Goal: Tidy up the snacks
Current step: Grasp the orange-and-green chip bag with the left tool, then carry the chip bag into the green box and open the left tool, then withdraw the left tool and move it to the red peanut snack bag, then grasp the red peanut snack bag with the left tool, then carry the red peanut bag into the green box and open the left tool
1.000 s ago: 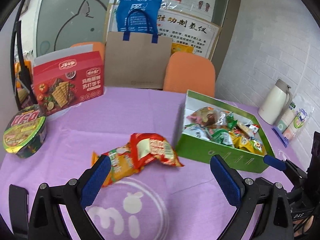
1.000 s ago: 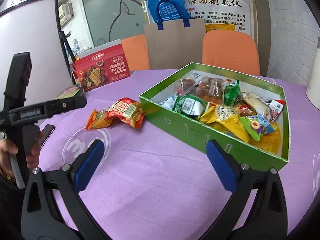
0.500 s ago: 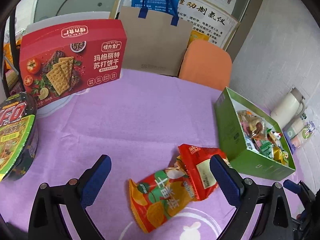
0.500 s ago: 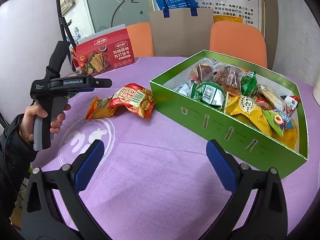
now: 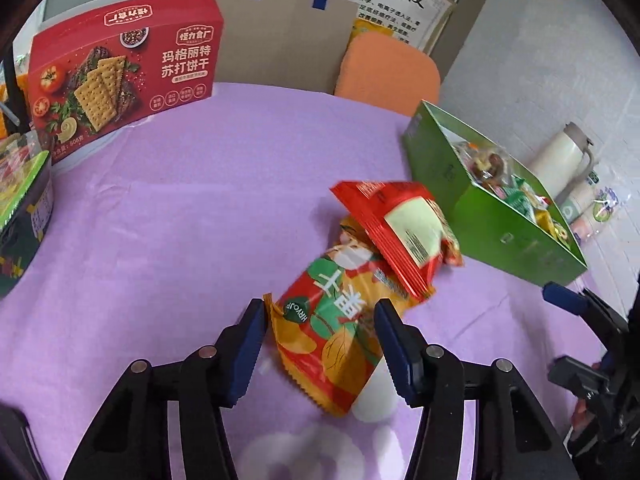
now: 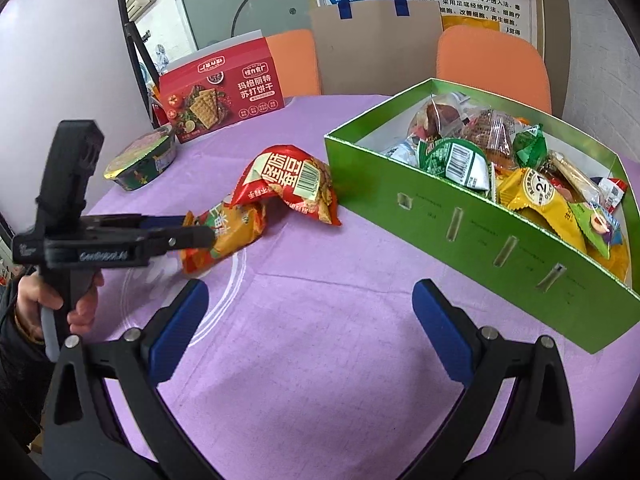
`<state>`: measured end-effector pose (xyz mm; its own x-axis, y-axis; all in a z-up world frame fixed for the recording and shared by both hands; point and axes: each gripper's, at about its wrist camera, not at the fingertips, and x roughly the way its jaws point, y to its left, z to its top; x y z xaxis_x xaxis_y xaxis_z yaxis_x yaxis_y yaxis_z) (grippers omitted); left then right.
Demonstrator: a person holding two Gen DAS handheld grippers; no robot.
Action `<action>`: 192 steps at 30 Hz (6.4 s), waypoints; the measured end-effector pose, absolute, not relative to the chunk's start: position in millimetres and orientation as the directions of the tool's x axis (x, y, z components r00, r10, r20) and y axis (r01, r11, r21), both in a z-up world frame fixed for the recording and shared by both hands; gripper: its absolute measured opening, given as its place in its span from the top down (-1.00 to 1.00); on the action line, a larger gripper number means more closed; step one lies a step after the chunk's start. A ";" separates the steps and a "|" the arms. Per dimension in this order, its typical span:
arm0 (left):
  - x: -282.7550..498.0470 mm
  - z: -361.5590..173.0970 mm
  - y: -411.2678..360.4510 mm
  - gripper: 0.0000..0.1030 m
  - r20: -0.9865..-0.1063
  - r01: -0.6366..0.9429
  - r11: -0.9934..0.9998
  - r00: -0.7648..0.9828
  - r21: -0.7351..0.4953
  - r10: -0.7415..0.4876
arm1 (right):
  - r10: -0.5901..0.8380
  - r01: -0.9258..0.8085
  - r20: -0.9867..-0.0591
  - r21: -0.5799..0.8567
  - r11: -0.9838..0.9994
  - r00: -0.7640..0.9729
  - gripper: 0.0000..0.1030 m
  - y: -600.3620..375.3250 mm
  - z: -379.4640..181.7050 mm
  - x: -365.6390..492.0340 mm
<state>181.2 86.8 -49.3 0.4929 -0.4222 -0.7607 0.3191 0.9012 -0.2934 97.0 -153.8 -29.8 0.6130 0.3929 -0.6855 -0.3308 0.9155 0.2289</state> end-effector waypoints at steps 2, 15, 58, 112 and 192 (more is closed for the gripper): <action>158.1 -47.9 80.1 -0.09 -0.753 0.361 0.878 0.470 -0.314 -0.462 | 0.397 -0.328 -0.687 0.239 0.914 0.608 -0.97 -154.5 -31.7 95.8; 129.6 -46.0 96.1 -0.09 -0.702 0.284 0.860 0.497 -0.423 -0.509 | 0.519 -0.392 -0.688 0.353 0.850 0.507 -0.32 -124.7 -39.6 130.5; 109.1 27.7 17.9 0.68 -0.582 0.382 0.831 0.595 -0.403 -0.555 | 0.500 -0.308 -0.456 0.431 0.848 0.736 0.74 -211.1 41.4 101.2; 167.6 52.6 -100.8 -0.87 -0.604 0.390 0.894 0.666 -0.218 -0.438 | 0.195 -0.002 -0.485 0.370 0.929 0.853 -0.98 -318.6 44.9 106.6; 174.6 71.6 -21.9 0.19 -0.583 0.491 0.814 0.579 -0.309 -0.571 | 0.473 -0.307 -0.496 0.381 0.872 0.728 0.36 -200.8 44.9 116.8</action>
<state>174.6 -21.9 71.6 0.5788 -0.5706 -0.5826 0.4912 0.8142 -0.3094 116.8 -200.8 44.9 0.7282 0.4726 -0.4963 -0.3067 0.8724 0.3806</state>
